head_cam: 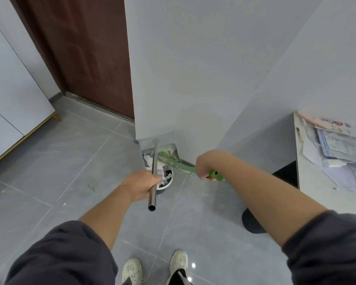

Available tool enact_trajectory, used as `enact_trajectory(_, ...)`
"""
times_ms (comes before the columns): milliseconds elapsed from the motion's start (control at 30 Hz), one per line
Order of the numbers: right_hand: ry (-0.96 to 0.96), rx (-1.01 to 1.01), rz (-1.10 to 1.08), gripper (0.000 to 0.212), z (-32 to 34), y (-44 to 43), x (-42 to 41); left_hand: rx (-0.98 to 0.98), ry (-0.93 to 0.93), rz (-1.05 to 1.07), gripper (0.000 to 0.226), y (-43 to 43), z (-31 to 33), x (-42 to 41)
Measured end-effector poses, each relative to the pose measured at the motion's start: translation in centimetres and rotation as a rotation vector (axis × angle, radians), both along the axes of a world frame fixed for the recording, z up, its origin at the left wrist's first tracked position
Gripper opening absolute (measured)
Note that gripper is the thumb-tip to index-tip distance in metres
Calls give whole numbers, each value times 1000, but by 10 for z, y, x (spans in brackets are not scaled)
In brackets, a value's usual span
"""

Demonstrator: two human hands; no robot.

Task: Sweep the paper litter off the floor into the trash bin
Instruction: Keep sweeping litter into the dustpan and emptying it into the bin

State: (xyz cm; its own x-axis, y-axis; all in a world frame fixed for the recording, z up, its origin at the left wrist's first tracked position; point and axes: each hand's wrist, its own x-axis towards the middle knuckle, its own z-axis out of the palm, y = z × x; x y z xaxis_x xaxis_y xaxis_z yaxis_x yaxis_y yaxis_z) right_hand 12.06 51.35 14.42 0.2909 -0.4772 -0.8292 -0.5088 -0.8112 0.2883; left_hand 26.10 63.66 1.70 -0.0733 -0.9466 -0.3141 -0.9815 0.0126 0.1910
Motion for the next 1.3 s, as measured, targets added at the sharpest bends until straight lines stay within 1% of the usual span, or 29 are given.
enact_trajectory(33,21,10,21,11,-4,4,3,-13,-14,-7,21,0,0,1)
enact_trajectory(67,36,19,20,19,-13,5,7,-37,-46,-25,19,0,1,2)
enact_trajectory(100,55,24,36,31,-19,8,12,-48,-60,-35,18,0,5,2)
enact_trajectory(133,60,29,54,38,-24,10,15,-44,-70,-48,19,0,5,3)
enact_trajectory(167,62,33,68,40,-27,13,19,-41,-67,-54,20,-1,5,3)
enact_trajectory(300,83,63,95,41,-34,20,21,-36,-51,-48,19,-2,5,3)
enact_trajectory(433,98,86,38,37,-46,29,12,-64,-59,-46,19,1,4,10)
enact_trajectory(467,105,94,25,33,-47,29,9,-72,-65,-47,18,2,3,14)
enact_trajectory(533,126,99,8,17,-45,28,7,-76,-52,-49,20,2,2,19)
enact_trajectory(567,133,86,5,19,-41,27,6,-73,-48,-57,23,2,4,20)
enact_trajectory(633,137,81,11,33,-34,23,7,-72,-64,-76,23,2,6,20)
enact_trajectory(767,143,36,66,33,-17,15,9,-43,-102,-99,18,4,4,18)
enact_trajectory(833,141,16,67,28,-9,12,8,-37,-92,-98,16,7,4,17)
enact_trajectory(933,121,-2,46,12,3,11,3,-45,-97,-110,19,8,6,15)
enact_trajectory(1000,118,-8,22,26,7,11,0,-43,-110,-112,18,9,7,15)
enact_trajectory(1067,120,-5,12,32,12,13,-3,-38,-114,-106,18,9,8,15)
enact_trajectory(1300,103,-21,9,35,23,15,-5,-16,-124,-117,10,13,8,16)
